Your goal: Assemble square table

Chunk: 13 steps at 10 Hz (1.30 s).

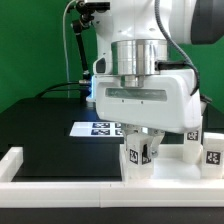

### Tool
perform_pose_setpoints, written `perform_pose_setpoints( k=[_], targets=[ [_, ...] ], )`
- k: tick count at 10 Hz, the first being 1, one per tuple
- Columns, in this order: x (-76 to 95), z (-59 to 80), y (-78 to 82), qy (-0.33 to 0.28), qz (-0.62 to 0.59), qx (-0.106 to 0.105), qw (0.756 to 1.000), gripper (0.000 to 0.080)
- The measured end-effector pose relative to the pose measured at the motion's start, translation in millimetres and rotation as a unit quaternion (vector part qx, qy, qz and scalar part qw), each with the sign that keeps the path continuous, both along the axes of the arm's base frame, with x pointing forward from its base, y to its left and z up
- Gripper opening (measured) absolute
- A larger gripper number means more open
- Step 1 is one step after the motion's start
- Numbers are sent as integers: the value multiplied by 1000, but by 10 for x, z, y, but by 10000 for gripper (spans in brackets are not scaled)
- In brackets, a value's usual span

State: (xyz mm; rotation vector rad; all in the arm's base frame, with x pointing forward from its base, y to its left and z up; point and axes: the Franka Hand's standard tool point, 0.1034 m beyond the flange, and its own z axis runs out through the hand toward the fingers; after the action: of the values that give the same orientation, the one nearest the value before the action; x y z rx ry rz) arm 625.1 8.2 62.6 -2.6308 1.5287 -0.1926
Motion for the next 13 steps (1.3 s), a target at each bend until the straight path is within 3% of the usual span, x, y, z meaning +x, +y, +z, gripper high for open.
perform_pose_setpoints(
  k=[4,8,10,11,12,13],
  targets=[
    [11,5,-64,17,-183,35,982,288],
    [28,-2,-46,48,-417,79,904,288],
    [10,-3,-17,48,-442,79,892,288],
    [7,-7,-17,48,-446,79,890,370],
    [6,-9,-18,48,-445,79,891,370],
    [8,-6,-7,48,-444,79,891,507]
  ],
)
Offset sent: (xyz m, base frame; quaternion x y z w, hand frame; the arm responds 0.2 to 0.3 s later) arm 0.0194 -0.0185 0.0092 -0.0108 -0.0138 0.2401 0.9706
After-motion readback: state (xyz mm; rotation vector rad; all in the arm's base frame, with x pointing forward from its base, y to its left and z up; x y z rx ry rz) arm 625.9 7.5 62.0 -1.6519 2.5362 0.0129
